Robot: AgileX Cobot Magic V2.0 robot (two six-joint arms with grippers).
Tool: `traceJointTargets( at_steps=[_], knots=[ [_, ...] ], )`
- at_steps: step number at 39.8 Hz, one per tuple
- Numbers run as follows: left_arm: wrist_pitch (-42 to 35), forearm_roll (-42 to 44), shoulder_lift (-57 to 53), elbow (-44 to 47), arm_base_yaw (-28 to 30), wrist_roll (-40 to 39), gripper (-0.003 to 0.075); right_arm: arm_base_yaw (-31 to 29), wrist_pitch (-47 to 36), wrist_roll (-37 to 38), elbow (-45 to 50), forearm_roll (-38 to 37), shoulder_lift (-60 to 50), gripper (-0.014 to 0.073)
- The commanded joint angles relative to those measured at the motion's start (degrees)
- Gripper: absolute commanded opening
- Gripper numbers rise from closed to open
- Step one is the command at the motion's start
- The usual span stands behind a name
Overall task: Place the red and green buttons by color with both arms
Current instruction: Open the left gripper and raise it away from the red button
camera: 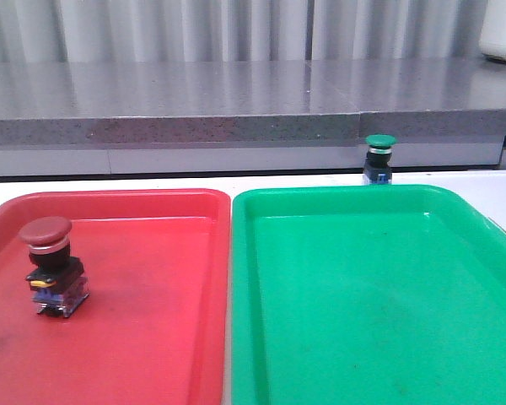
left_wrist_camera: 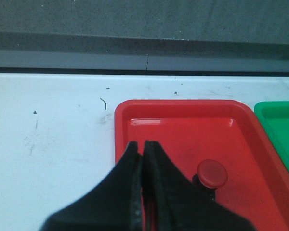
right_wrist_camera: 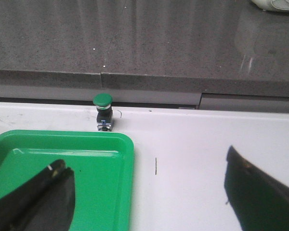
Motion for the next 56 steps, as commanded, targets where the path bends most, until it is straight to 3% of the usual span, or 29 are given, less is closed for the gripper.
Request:
traceJointTargets(
  at_steps=[1, 15, 44, 51, 56],
  knots=[
    [-4.1, 0.1, -6.9, 1.4, 0.1, -0.5, -0.0020, -0.3, -4.3, -0.6, -2.1, 0.1, 0.6, 0.0643],
    [-4.1, -0.4, -22.9, 3.9, 0.1, -0.5, -0.0020, -0.3, -4.3, -0.6, -2.1, 0.1, 0.6, 0.0643],
    [-4.1, -0.4, -22.9, 3.9, 0.1, -0.5, -0.0020, -0.3, -4.5, -0.6, -2.1, 0.1, 0.6, 0.0643],
    [-4.1, -0.4, -22.9, 3.9, 0.1, -0.5, -0.0020, -0.3, -9.6, -0.5, -2.2, 0.2, 1.6, 0.0643],
    [-4.1, -0.4, -22.9, 3.9, 0.1, -0.5, -0.0020, -0.3, -11.4, -0.5, -4.9, 0.2, 8.5, 0.0643]
  ],
)
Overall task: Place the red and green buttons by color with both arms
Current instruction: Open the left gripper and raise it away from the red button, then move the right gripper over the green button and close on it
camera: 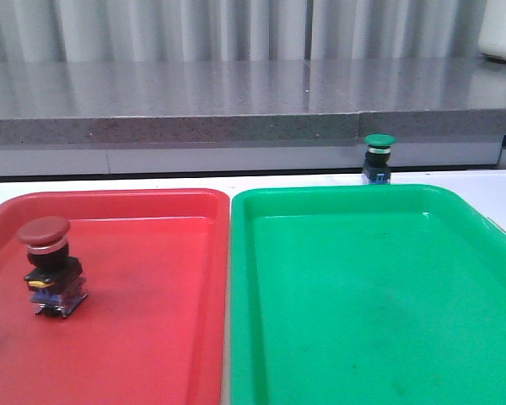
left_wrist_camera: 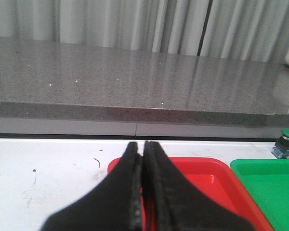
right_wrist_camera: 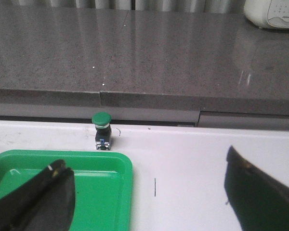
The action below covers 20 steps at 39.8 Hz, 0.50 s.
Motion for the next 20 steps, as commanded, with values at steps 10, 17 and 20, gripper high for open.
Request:
traceJointTargets(
  at_steps=[10, 17, 20],
  knots=[
    [-4.3, -0.4, 0.7, -1.4, 0.1, -0.4, -0.0020, -0.2, -5.5, 0.0, -16.1, 0.6, 27.2, 0.0643],
    [-4.3, -0.4, 0.7, -1.4, 0.1, -0.4, -0.0020, 2.7, -2.3, 0.0, -25.3, 0.6, 40.7, 0.0643],
    [-4.3, -0.4, 0.7, -1.4, 0.1, -0.4, -0.0020, 5.2, -0.8, 0.0, -29.1, 0.6, 46.3, 0.0643]
  ],
)
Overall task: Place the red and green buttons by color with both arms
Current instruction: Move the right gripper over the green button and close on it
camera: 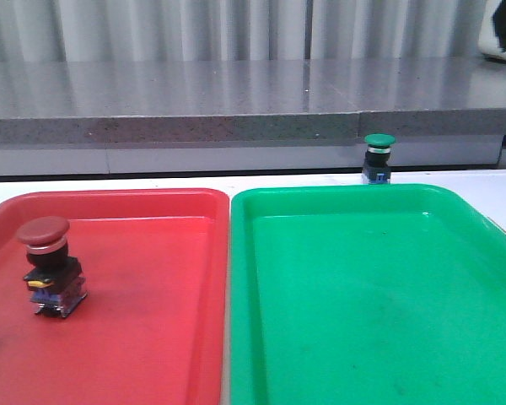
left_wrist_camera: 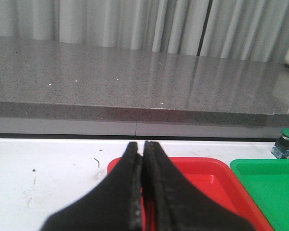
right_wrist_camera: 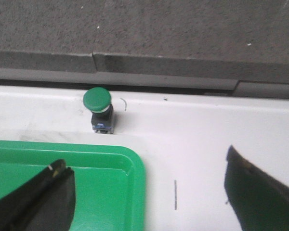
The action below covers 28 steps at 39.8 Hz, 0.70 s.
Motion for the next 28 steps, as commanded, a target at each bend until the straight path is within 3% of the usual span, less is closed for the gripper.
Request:
traceJointTargets(
  at_steps=[1, 13, 28],
  knots=[
    [-4.3, -0.4, 0.7, -1.4, 0.1, -0.4, -0.0020, 2.5, -1.5, 0.0, -6.9, 0.1, 5.4, 0.0643],
    [-4.3, -0.4, 0.7, -1.4, 0.1, -0.4, -0.0020, 5.2, 12.6, 4.8, -28.6, 0.0, 25.4, 0.0643],
    [-4.3, -0.4, 0.7, -1.4, 0.1, -0.4, -0.0020, 5.2, 19.8, 8.2, -46.3, 0.0, 42.0, 0.0643]
  ],
)
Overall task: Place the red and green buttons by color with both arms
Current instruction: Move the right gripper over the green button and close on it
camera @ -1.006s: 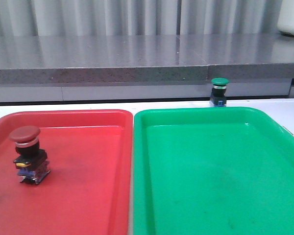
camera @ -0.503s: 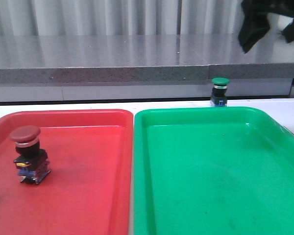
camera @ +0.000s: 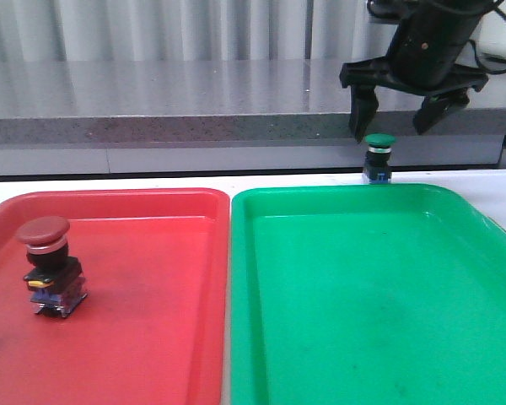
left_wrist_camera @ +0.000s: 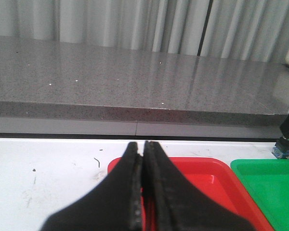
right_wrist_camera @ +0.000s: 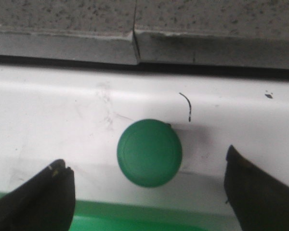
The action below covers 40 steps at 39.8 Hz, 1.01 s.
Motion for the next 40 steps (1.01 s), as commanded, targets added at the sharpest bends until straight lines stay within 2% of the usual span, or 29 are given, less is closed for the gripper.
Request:
traceJointTargets(
  at_steps=[1, 7, 9, 15, 18, 28, 40],
  knots=[
    [-4.3, -0.4, 0.7, -1.4, 0.1, -0.3, -0.0020, -0.1, -1.2, 1.0, -4.5, -0.4, -0.4, 0.0643],
    [-4.3, -0.4, 0.7, -1.4, 0.1, -0.3, -0.0020, -0.2, -1.2, 1.6, -7.0, -0.4, 2.7, 0.0606],
    [-4.3, -0.4, 0.7, -1.4, 0.1, -0.3, -0.0020, -0.2, -1.2, 1.6, -7.1, -0.4, 3.0, 0.0546],
    [-4.3, -0.4, 0.7, -1.4, 0.1, -0.3, -0.0020, -0.2, -1.3, 1.6, -7.1, -0.4, 3.0, 0.0282],
    [-4.3, -0.4, 0.7, -1.4, 0.1, -0.3, -0.0020, -0.2, -1.3, 1.6, -7.1, -0.4, 3.0, 0.0218],
    [-4.3, -0.4, 0.7, -1.4, 0.1, -0.3, -0.0020, -0.2, -1.0, 1.4, -7.1, -0.4, 0.7, 0.0214],
    [-4.3, -0.4, 0.7, -1.4, 0.1, -0.3, -0.0020, 0.9, 1.0, 0.5, -3.9, -1.0, -9.4, 0.0214]
  ],
)
